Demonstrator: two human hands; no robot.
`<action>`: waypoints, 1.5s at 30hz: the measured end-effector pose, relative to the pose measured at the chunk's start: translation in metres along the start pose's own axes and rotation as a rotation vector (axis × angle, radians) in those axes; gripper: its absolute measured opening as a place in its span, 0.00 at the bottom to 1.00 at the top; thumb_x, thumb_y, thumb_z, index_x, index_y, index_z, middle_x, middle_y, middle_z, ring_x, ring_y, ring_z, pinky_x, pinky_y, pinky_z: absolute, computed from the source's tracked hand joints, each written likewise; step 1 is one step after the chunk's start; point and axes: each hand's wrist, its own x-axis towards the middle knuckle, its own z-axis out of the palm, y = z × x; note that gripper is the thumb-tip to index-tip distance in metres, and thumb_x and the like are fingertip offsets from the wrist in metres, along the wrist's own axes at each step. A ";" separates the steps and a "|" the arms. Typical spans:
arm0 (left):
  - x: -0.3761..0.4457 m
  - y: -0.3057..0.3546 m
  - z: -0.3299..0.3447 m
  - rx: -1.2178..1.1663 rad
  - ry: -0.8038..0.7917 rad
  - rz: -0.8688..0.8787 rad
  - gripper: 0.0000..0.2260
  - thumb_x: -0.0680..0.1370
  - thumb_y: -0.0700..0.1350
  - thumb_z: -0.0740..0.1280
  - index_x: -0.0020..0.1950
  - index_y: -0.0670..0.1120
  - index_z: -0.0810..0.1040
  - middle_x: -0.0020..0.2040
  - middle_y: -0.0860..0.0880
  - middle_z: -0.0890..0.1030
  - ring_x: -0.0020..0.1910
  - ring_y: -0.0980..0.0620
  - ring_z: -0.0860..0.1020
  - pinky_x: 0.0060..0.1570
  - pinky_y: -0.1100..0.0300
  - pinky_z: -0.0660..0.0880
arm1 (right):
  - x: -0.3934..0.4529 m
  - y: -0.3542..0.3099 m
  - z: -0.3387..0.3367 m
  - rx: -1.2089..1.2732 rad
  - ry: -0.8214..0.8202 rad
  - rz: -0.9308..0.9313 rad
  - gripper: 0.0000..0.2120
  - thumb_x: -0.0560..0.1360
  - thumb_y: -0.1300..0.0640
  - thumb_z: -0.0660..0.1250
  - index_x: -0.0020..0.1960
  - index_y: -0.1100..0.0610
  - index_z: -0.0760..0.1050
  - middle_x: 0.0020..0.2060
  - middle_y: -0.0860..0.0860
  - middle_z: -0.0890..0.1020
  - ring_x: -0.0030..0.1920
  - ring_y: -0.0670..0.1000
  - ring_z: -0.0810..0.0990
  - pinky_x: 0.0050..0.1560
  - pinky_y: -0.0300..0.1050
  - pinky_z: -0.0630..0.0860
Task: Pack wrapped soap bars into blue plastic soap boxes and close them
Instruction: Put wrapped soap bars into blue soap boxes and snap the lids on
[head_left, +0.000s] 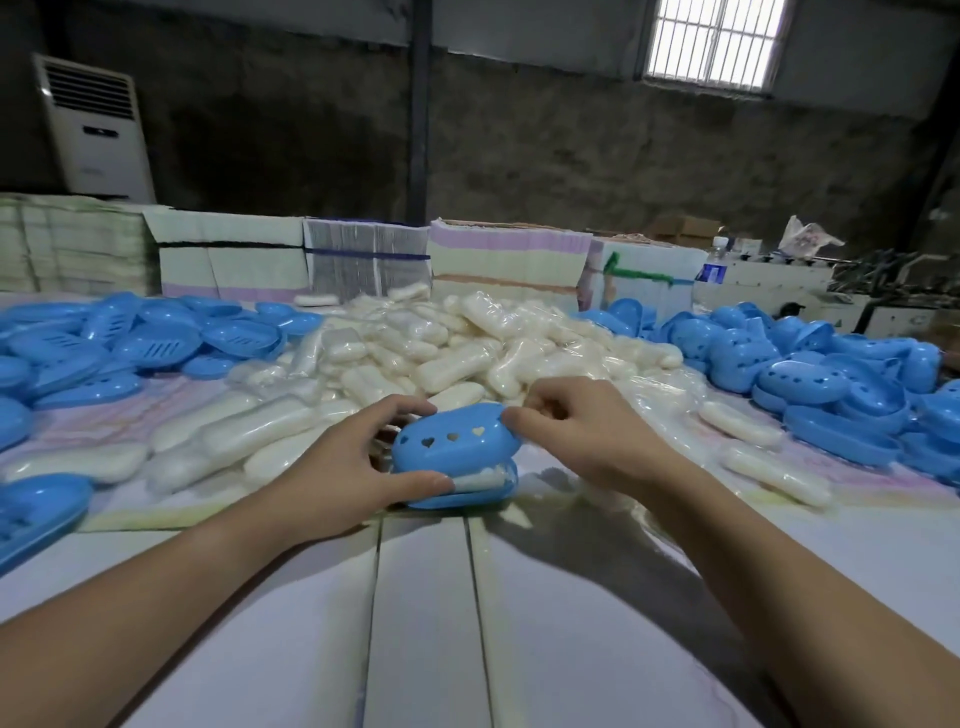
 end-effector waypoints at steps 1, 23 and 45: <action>0.000 0.001 -0.001 0.003 -0.005 0.003 0.25 0.67 0.50 0.83 0.58 0.64 0.77 0.54 0.63 0.80 0.52 0.64 0.78 0.45 0.73 0.75 | 0.000 0.001 -0.001 0.024 0.007 -0.035 0.11 0.71 0.42 0.68 0.39 0.49 0.76 0.33 0.48 0.77 0.34 0.45 0.72 0.40 0.50 0.73; -0.003 0.006 -0.015 0.135 -0.159 -0.089 0.37 0.54 0.63 0.79 0.60 0.69 0.70 0.51 0.57 0.80 0.44 0.62 0.80 0.48 0.63 0.79 | 0.000 0.000 0.014 -0.024 -0.338 -0.248 0.22 0.73 0.44 0.72 0.66 0.38 0.72 0.59 0.40 0.77 0.54 0.38 0.73 0.46 0.25 0.66; -0.006 0.006 -0.018 0.147 -0.234 0.019 0.26 0.71 0.51 0.80 0.65 0.64 0.74 0.54 0.65 0.78 0.52 0.67 0.78 0.47 0.71 0.75 | -0.007 -0.004 0.023 -0.182 -0.346 -0.299 0.32 0.71 0.44 0.72 0.71 0.37 0.63 0.62 0.46 0.76 0.59 0.48 0.67 0.54 0.41 0.62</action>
